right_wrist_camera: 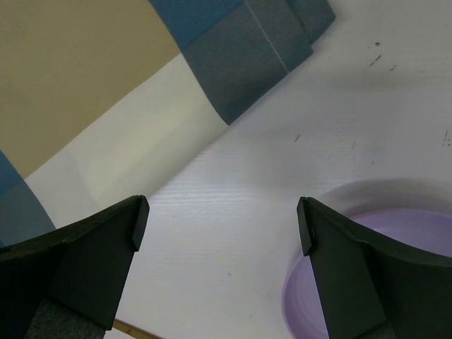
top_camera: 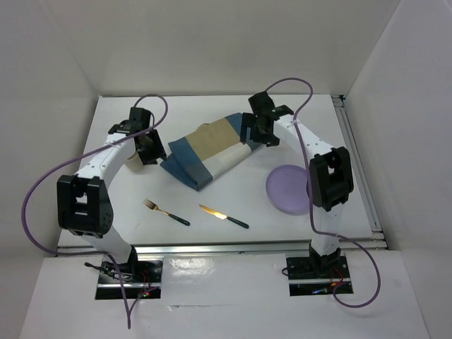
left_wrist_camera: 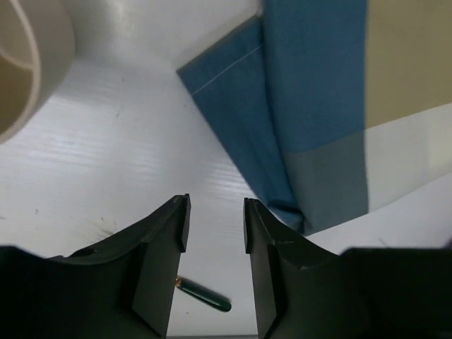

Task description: Set the dinner table for one person

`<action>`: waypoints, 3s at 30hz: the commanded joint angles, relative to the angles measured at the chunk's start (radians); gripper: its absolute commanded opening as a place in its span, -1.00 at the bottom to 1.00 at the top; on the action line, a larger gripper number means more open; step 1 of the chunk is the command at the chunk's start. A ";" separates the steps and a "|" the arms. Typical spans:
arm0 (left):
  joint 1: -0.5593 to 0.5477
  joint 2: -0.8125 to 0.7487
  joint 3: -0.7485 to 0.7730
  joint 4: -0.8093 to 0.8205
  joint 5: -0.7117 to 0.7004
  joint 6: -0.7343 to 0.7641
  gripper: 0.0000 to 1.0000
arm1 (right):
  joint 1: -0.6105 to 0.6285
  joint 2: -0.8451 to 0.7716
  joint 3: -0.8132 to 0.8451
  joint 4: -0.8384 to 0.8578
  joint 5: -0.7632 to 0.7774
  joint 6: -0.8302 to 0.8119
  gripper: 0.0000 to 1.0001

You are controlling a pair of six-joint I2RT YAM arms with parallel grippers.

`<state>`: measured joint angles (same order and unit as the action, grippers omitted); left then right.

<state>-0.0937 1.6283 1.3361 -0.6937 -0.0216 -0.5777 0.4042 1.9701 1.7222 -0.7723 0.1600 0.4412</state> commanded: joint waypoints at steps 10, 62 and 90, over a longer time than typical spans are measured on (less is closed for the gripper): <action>0.011 0.033 -0.212 0.209 0.094 -0.321 0.29 | 0.067 -0.019 0.016 0.077 0.000 -0.059 1.00; -0.147 0.022 0.217 0.123 0.253 -0.008 -1.00 | 0.137 -0.005 0.146 0.234 -0.467 -0.055 0.98; -0.222 0.076 0.466 0.099 0.488 0.087 -1.00 | 0.008 -0.097 0.079 0.459 -0.700 0.070 0.50</action>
<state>-0.3157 1.7317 1.7725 -0.6010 0.4374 -0.5255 0.4107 1.8771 1.7424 -0.3779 -0.4858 0.4873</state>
